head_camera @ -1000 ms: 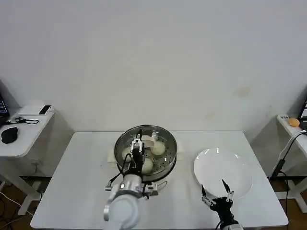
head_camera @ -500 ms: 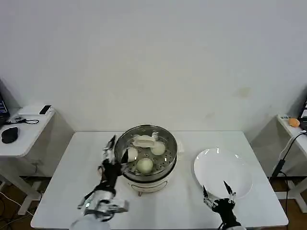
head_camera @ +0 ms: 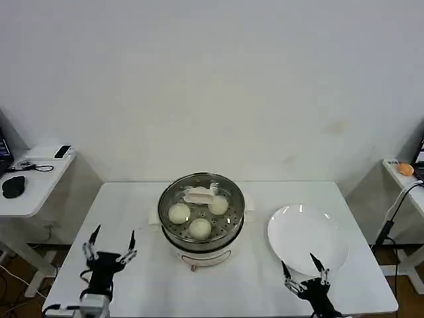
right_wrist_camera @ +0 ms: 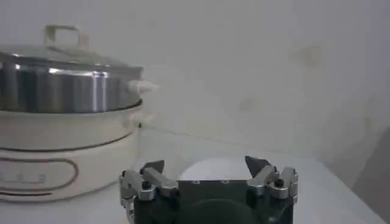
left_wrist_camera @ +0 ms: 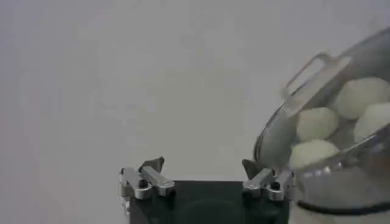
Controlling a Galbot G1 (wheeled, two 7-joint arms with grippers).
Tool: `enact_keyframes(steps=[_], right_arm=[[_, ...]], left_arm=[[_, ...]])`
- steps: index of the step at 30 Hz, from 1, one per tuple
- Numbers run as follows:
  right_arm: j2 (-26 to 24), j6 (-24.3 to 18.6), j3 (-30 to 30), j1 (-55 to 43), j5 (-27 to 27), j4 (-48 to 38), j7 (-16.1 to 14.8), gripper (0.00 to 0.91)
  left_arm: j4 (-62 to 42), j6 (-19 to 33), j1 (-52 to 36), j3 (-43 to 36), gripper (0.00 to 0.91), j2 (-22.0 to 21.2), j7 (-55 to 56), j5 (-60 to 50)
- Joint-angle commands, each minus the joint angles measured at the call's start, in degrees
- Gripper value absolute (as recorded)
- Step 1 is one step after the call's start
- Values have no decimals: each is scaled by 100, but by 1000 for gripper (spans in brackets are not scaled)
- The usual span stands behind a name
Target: Take steamed baozi put them in steamer then cover it.
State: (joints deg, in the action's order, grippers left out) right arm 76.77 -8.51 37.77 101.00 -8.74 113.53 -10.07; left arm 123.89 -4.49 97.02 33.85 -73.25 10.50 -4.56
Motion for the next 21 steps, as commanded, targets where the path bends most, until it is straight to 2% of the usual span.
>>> enact_keyframes(steps=[1,8,11,13,21], right_arm=[[-1092,551,83,278,-1335,262,-86,907],[-1181,675,-32,161,-1349,281,-1,907],[-1133,975,-130,133,-1268,348,126,907],[-1128,1026,-174,125,-1264,367,158,907],[-1085,987,-205,154,-1205,386,158,907]], left_arm=[[-59,241,885,475,907,-235,357,2086],[-6,179,1013,431,907,-319,240,1960],[62,188,1001,427,907,-394,268,1871],[16,206,985,405,907,-428,259,1844],[-46,251,988,347,907,-410,170,1718]])
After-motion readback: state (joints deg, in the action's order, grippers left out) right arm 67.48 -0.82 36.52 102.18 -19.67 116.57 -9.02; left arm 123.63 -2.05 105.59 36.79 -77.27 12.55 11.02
